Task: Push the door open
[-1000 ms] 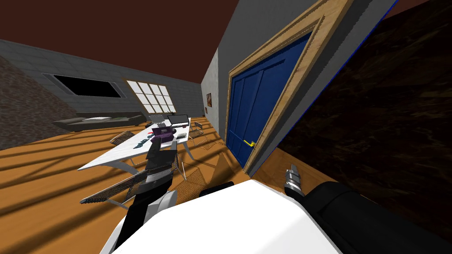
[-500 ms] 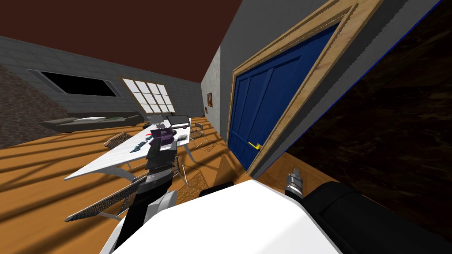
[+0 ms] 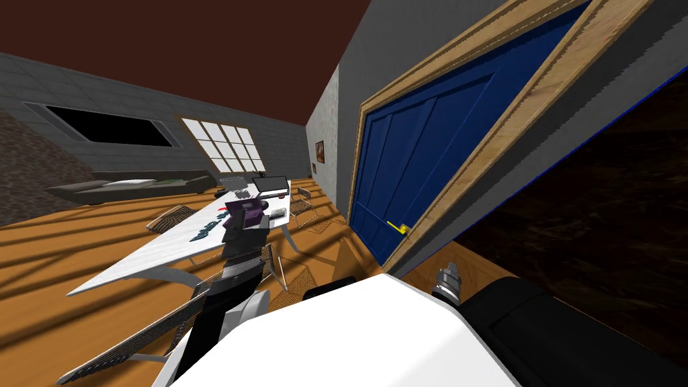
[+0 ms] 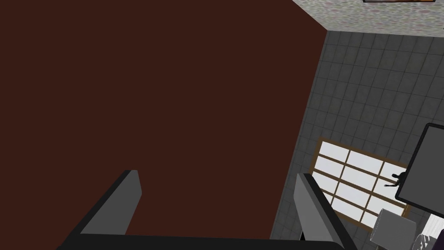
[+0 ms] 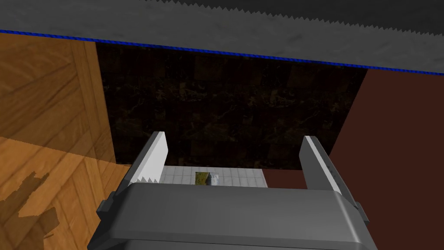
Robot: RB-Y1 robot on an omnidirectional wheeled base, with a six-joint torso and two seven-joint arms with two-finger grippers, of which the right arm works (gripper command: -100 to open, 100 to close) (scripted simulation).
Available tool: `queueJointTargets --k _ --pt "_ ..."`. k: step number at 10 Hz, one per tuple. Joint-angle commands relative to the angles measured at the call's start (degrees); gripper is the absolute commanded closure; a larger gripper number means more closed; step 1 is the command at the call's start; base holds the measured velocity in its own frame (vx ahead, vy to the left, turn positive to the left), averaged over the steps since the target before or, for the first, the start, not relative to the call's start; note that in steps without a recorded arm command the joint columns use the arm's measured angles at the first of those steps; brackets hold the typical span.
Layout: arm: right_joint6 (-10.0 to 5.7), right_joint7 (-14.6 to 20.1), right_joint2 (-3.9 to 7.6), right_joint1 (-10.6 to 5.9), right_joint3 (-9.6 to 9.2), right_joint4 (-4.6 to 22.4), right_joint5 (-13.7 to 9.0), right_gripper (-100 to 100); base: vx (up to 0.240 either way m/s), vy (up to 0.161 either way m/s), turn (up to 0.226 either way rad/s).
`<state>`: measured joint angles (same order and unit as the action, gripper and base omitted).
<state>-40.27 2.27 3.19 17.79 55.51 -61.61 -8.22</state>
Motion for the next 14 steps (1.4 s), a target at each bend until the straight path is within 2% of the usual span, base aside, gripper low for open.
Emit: queueJointTargets --k 1,8,13,14 --pt "-0.34 0.0 -0.68 -0.58 0.89 0.9 -0.1 -100 0.159 0.083 0.003" --pt "-1.96 -0.4 -3.21 -4.15 4.34 5.6 -0.4 -100 0.192 0.084 0.007" --pt "-2.96 -0.5 -5.75 -6.64 6.23 8.3 -0.5 -100 0.179 0.05 0.023" --pt "-2.85 -0.6 -5.53 -6.35 6.01 7.8 -0.4 -100 0.075 0.028 0.003"
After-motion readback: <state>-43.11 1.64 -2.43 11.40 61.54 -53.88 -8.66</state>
